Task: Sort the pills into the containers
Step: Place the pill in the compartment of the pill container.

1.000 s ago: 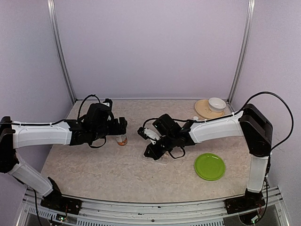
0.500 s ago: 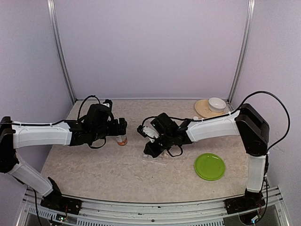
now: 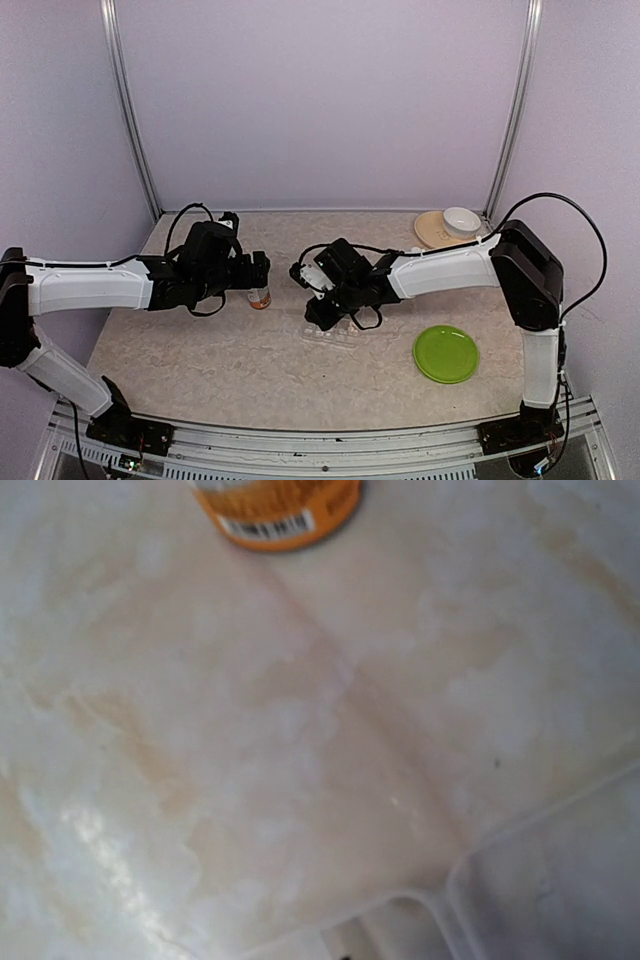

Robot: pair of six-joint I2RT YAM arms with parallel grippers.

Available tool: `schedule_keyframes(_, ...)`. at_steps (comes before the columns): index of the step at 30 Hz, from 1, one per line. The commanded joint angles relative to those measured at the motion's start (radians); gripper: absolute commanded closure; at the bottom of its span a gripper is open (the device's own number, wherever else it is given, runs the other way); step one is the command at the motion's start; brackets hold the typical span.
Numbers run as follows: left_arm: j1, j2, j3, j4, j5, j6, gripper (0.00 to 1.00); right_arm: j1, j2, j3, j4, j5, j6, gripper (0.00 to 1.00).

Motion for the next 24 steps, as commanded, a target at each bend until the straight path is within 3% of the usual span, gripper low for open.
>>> schedule_keyframes(1, -0.006, -0.016, -0.009, 0.018, -0.001, -0.004, 0.01, 0.005, 0.022, 0.031, -0.04, 0.026, -0.015, 0.89)
schedule_keyframes(16, -0.005, -0.016, -0.002, 0.02, 0.004, 0.0, 0.01, -0.001, 0.019, 0.056, -0.05, 0.034, -0.027, 0.73)
schedule_keyframes(24, -0.005, -0.026, -0.006, 0.017, 0.003, 0.004, 0.01, -0.044, -0.114, -0.01, -0.021, -0.016, 0.014, 0.45)
